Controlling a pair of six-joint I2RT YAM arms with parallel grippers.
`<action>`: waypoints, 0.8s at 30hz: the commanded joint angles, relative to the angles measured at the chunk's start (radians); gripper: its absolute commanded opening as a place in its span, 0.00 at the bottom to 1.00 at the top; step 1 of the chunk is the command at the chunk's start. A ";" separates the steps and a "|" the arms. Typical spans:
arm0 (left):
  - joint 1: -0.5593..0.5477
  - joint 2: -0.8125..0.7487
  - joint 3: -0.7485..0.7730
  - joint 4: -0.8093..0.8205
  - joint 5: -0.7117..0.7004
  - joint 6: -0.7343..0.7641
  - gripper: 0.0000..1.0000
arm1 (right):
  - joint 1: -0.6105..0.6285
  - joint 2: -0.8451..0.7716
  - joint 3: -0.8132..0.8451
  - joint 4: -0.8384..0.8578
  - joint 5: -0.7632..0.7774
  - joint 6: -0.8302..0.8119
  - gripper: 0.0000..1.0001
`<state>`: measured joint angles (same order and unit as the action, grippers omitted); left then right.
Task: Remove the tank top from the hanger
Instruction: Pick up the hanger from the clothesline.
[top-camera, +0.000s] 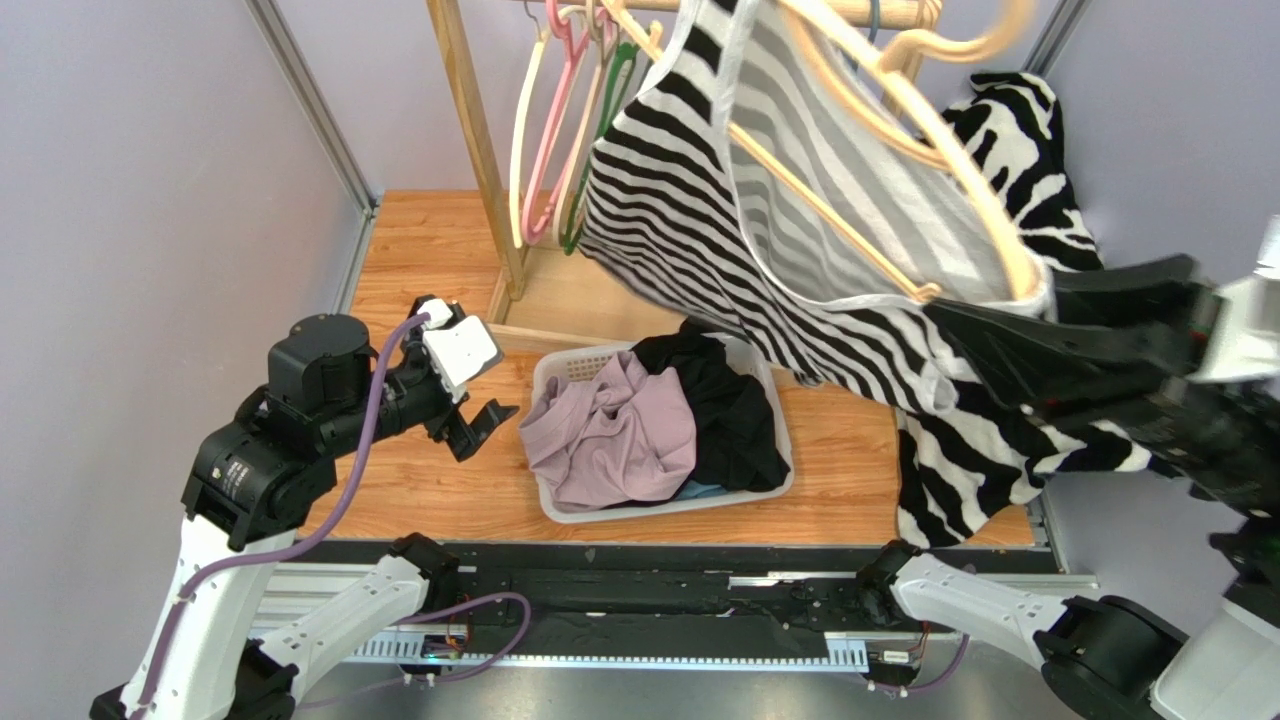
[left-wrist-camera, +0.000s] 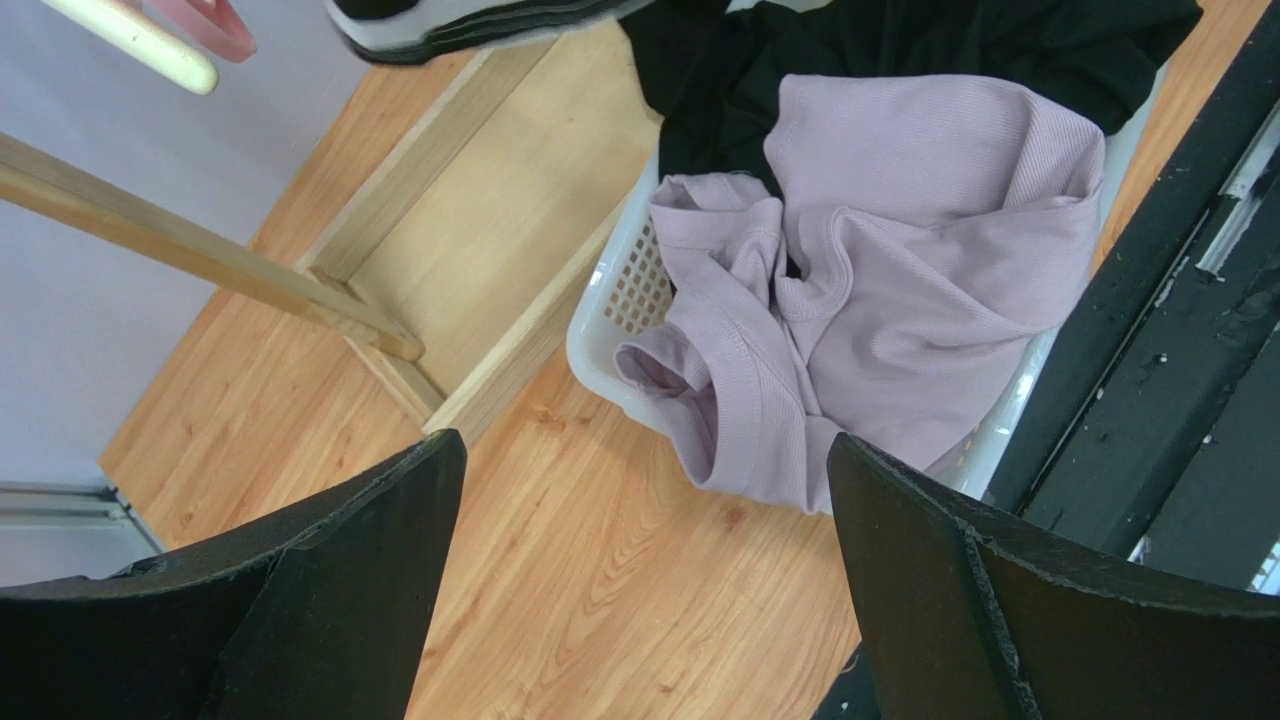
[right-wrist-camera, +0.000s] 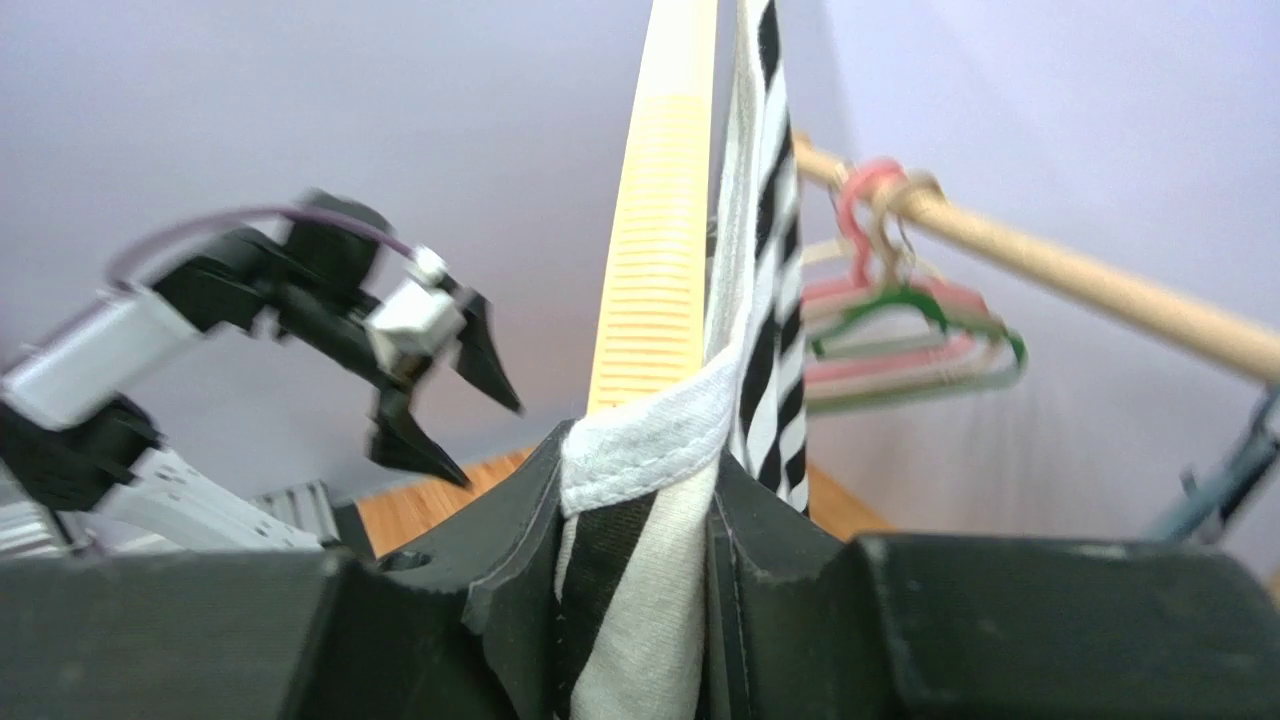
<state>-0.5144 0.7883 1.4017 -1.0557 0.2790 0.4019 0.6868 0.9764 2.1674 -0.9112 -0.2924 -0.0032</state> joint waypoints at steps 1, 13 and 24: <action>0.008 0.000 0.040 0.022 0.003 -0.020 0.99 | 0.005 0.041 0.039 0.158 -0.191 0.058 0.00; 0.013 -0.004 0.086 -0.023 0.020 -0.012 0.99 | 0.005 0.022 -0.178 0.098 -0.116 0.006 0.00; 0.011 -0.023 0.209 -0.038 0.115 -0.089 0.99 | 0.005 -0.080 -0.435 0.055 -0.232 -0.093 0.00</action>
<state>-0.5079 0.7525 1.5509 -1.1202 0.3058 0.3946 0.6868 0.9577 1.7668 -0.9241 -0.4664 -0.0448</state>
